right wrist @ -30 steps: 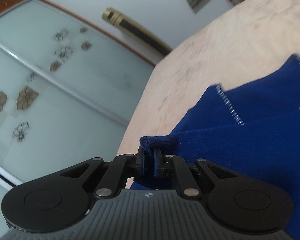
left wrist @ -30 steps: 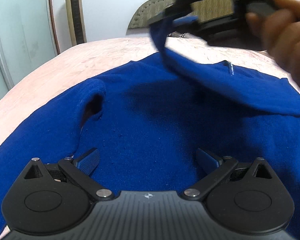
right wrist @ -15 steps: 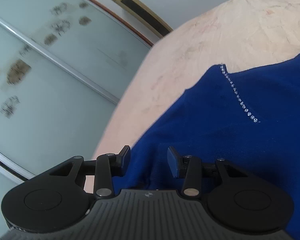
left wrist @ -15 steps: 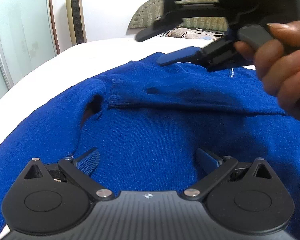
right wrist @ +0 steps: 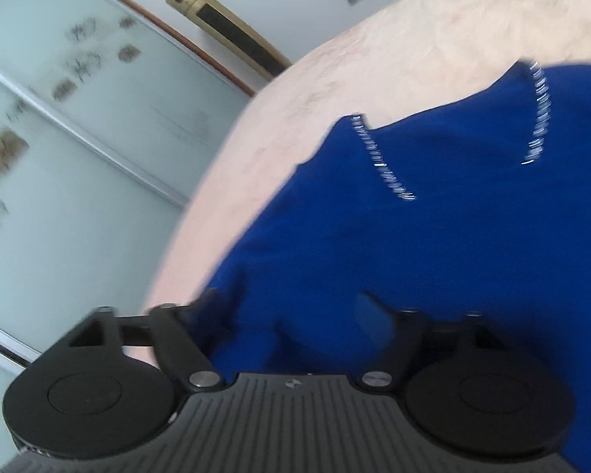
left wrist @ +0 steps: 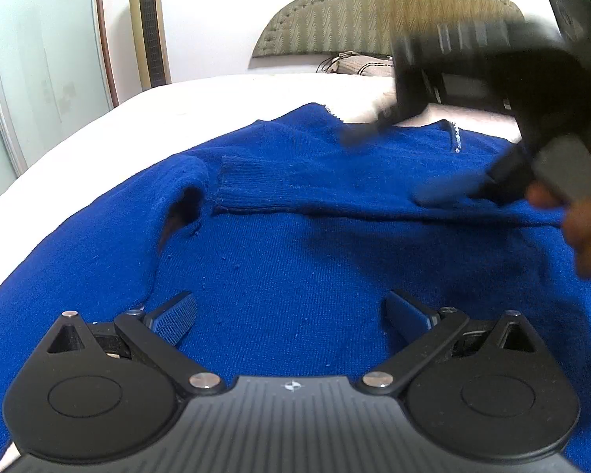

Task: Fold small clothes
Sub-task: 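Open the right gripper to lay the sleeve on the sweater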

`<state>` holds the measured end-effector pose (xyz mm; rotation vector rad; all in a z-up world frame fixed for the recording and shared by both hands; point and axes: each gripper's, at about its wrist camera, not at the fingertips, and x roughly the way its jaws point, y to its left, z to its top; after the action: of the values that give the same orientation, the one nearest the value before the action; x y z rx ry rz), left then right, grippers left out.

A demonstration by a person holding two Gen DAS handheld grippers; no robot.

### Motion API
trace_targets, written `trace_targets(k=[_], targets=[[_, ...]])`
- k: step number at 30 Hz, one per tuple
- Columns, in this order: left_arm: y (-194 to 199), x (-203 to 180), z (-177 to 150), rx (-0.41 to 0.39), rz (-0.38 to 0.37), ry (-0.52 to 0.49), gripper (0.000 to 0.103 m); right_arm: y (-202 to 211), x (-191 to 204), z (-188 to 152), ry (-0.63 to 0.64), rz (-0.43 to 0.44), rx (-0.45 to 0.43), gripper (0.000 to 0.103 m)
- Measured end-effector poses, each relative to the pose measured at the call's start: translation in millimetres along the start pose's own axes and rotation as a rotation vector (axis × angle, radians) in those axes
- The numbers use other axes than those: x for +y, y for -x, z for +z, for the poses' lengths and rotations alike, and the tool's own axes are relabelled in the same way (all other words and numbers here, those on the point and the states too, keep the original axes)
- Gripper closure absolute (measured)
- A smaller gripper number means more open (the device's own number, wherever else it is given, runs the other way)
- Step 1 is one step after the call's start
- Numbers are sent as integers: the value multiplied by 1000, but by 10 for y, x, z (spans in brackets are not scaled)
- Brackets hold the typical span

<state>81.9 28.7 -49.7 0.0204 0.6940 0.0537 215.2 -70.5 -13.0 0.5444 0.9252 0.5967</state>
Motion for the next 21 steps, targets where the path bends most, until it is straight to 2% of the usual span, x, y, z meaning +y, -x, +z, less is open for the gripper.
trace_targets(k=[2,4,6,8,11,14,18,21], targets=[[0,-2,0,0,0,0,0,95,12,-93,60,-130,4,31],[1,2,-1,0,-1,2,0,274,52,-204,101,-187,-37,30],[2,2,-2,0,0,1,0,529,120,-368,147,-218,-105,25],[3,9,-4,-1,1,0,0,776,214,-573,214,-292,-183,19],[3,12,-2,-1,1,0,0,1048,273,-900,316,-461,-278,12],[4,11,-2,-1,1,0,0,1129,216,-1137,367,-633,-301,10],[5,7,-1,-1,2,0,0,1263,44,-1367,329,-723,-277,7],[6,4,-1,-1,2,0,0,1323,-99,-1432,297,-727,-284,0]])
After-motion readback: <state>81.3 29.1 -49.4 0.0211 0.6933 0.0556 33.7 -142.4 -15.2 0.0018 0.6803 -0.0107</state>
